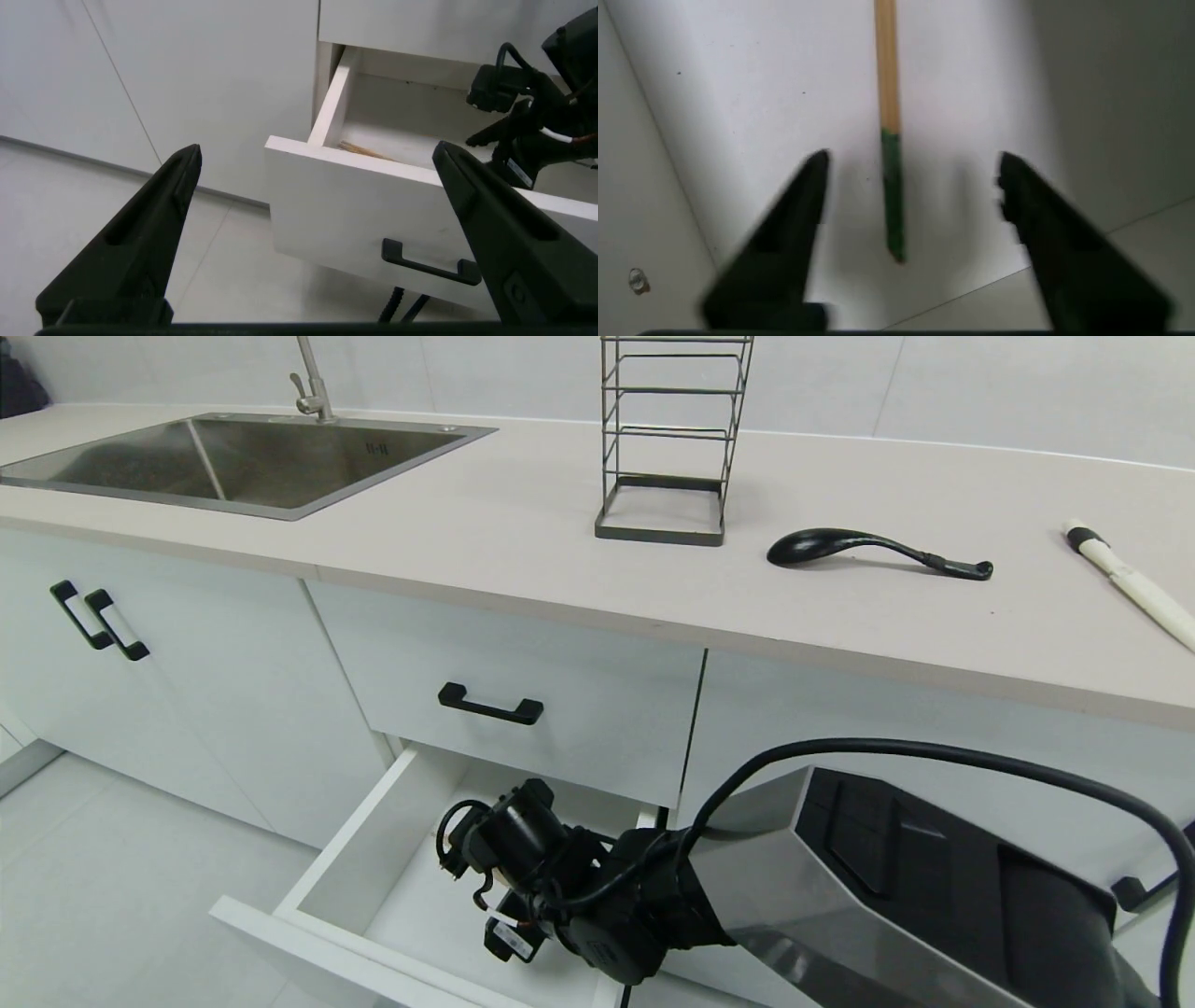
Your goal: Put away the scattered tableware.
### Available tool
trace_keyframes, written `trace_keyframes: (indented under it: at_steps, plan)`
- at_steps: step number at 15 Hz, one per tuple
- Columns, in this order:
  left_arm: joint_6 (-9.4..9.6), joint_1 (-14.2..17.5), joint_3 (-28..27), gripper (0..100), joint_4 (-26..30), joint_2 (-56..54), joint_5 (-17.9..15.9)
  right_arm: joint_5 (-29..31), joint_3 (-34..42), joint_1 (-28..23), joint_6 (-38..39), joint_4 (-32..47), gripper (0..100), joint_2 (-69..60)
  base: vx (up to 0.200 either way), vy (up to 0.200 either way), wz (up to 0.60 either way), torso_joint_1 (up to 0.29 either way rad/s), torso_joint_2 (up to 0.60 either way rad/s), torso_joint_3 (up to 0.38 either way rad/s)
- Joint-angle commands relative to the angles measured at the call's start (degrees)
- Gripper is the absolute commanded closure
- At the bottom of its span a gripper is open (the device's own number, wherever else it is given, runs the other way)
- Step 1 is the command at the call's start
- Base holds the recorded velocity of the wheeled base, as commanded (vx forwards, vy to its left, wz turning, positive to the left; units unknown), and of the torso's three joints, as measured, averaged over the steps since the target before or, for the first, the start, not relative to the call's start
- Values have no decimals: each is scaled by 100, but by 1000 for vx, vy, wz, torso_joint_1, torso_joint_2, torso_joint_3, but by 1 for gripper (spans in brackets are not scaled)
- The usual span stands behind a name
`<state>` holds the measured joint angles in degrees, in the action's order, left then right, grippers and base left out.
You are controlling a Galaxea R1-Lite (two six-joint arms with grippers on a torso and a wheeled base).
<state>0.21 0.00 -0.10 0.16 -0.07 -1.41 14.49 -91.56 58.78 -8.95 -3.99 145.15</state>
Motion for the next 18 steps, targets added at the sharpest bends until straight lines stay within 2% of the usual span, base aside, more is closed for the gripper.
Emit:
trace_keyframes:
  at_steps: [1,6,8,13,15,16,18]
  plan:
    - [-3,0,1,0,2,7,1,1,51,151,-2,3,0,-321,0,0,0,0,0,0]
    - [-3,0,1,0,2,7,1,10,315,485,-19,223,0,-1174,0,0,0,0,0,0]
    - [-3,0,1,0,2,7,1,-26,684,705,-54,240,0,-1789,0,0,0,0,0,0]
    - [-3,0,1,0,2,7,1,-781,1668,872,-46,161,0,-3054,0,0,0,0,0,0]
    - [6,0,1,0,2,7,1,-1318,2477,907,-54,-269,0,-3582,0,0,0,0,0,0]
    - [-3,0,1,0,2,7,1,-1344,2767,889,-37,-489,0,-3714,0,0,0,0,0,0]
    - [-3,0,1,0,2,7,1,-1581,3918,731,-28,-1570,0,-4206,0,0,0,0,0,0]
